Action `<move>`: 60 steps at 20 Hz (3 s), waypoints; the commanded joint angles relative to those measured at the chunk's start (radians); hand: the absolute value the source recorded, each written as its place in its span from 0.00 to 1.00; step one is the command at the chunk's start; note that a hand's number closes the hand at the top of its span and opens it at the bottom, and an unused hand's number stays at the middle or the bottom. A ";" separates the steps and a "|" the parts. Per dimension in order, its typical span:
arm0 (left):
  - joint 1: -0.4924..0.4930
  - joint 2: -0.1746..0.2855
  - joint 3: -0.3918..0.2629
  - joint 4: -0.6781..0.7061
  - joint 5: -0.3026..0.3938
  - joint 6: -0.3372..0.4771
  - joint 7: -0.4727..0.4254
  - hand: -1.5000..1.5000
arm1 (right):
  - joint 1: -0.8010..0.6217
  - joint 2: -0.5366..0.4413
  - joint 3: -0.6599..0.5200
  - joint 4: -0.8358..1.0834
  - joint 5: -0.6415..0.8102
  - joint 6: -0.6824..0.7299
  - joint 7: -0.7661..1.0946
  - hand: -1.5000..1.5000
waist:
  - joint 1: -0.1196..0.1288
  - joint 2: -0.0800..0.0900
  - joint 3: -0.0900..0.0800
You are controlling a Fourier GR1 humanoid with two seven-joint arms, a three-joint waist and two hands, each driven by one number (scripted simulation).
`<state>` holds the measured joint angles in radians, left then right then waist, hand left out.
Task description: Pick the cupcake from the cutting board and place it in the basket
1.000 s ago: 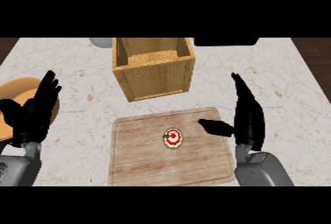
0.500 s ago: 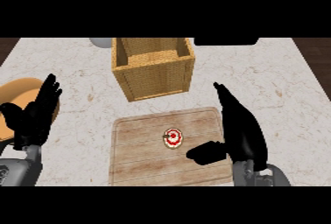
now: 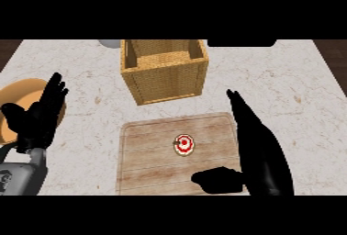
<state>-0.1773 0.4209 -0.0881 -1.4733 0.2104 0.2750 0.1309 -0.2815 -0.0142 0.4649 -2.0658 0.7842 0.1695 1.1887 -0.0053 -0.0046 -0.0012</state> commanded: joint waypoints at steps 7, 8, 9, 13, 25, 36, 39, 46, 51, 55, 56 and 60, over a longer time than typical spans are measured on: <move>-0.004 -0.056 -0.010 -0.002 -0.054 -0.001 -0.002 0.50 | 0.076 0.014 0.092 0.134 0.053 -0.174 0.039 0.00 | 0.006 0.004 0.001; -0.019 -0.008 0.046 -0.012 -0.017 -0.046 0.027 0.50 | 0.104 0.014 0.080 0.134 0.059 -0.184 -0.009 0.00 | 0.006 0.004 0.001; -0.033 -0.041 0.022 -0.008 -0.045 -0.011 0.047 0.50 | 0.084 0.014 0.150 0.157 0.079 -0.237 0.032 0.00 | 0.007 0.004 0.001; -0.013 -0.065 0.045 0.036 -0.034 -0.056 -0.020 0.50 | 0.178 0.014 0.189 0.140 0.164 -0.283 -0.038 0.00 | 0.003 0.004 0.001; 0.015 -0.119 0.039 -0.064 -0.124 -0.038 0.067 0.50 | 0.121 0.014 0.257 0.258 0.188 -0.400 -0.012 0.00 | 0.008 0.003 0.001; -0.006 -0.100 0.114 -0.023 -0.131 -0.107 0.040 0.50 | -0.003 0.014 0.193 0.440 0.132 -0.427 -0.014 0.00 | 0.009 0.005 0.001; 0.024 -0.142 0.092 -0.007 -0.160 -0.091 0.001 0.50 | 0.046 0.014 0.169 0.484 0.130 -0.455 -0.079 0.00 | 0.008 0.005 0.001; 0.030 -0.104 0.179 0.007 -0.103 -0.187 -0.022 0.50 | 0.007 0.014 0.199 0.565 0.100 -0.538 -0.079 0.00 | 0.011 0.005 0.001; -0.021 -0.144 0.170 0.056 -0.156 -0.159 -0.023 0.50 | -0.003 0.014 0.209 0.633 0.066 -0.560 -0.122 0.00 | 0.009 0.006 0.001; -0.023 -0.150 0.195 0.062 -0.144 -0.178 -0.033 0.50 | 0.001 0.014 0.188 0.662 0.056 -0.564 -0.141 0.00 | 0.008 0.006 0.001; 0.001 -0.172 0.164 0.040 -0.176 -0.159 -0.030 0.50 | -0.023 0.014 0.243 0.656 0.047 -0.567 -0.075 0.00 | 0.010 0.005 0.001; -0.024 -0.176 0.161 -0.005 -0.211 -0.138 0.036 0.50 | -0.015 0.014 0.150 0.646 0.003 -0.448 -0.190 0.00 | 0.008 0.005 0.001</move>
<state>-0.1911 0.2581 0.0755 -1.4722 0.0271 0.1252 0.1549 -0.2635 -0.0055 0.6426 -1.4493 0.8298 -0.3293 0.9986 0.0014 -0.0021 -0.0007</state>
